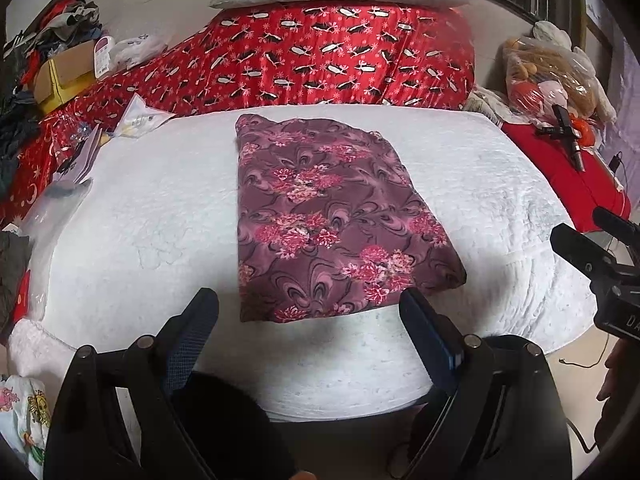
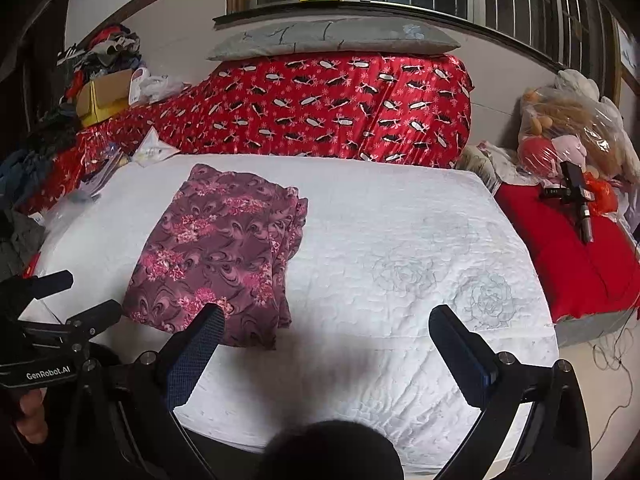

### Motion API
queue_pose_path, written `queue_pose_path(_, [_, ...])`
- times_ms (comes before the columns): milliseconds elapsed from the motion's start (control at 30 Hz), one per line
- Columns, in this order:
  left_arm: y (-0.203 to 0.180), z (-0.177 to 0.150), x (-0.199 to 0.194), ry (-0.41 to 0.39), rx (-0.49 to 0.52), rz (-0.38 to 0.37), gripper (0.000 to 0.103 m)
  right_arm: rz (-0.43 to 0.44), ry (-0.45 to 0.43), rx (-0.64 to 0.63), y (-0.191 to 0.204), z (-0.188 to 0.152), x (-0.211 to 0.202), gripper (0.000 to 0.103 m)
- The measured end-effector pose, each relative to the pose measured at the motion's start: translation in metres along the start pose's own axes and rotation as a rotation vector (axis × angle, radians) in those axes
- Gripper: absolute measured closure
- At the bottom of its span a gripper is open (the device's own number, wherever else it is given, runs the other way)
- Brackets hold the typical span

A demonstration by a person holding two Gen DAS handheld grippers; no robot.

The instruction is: Fold small clothes

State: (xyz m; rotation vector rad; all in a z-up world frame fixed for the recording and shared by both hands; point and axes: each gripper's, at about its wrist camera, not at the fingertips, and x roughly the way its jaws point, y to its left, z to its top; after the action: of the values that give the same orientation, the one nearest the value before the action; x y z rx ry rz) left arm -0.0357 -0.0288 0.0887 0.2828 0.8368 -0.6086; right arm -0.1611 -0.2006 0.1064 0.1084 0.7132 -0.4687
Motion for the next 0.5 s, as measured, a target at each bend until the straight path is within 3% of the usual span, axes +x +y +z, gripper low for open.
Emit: queue_pose_path(500, [-0.0033,-0.0015,-0.0082,-0.034,-0.019,-0.010,0.010,0.005,-0.011,0.010,0.0015,-0.0027,-0.0055,0.000])
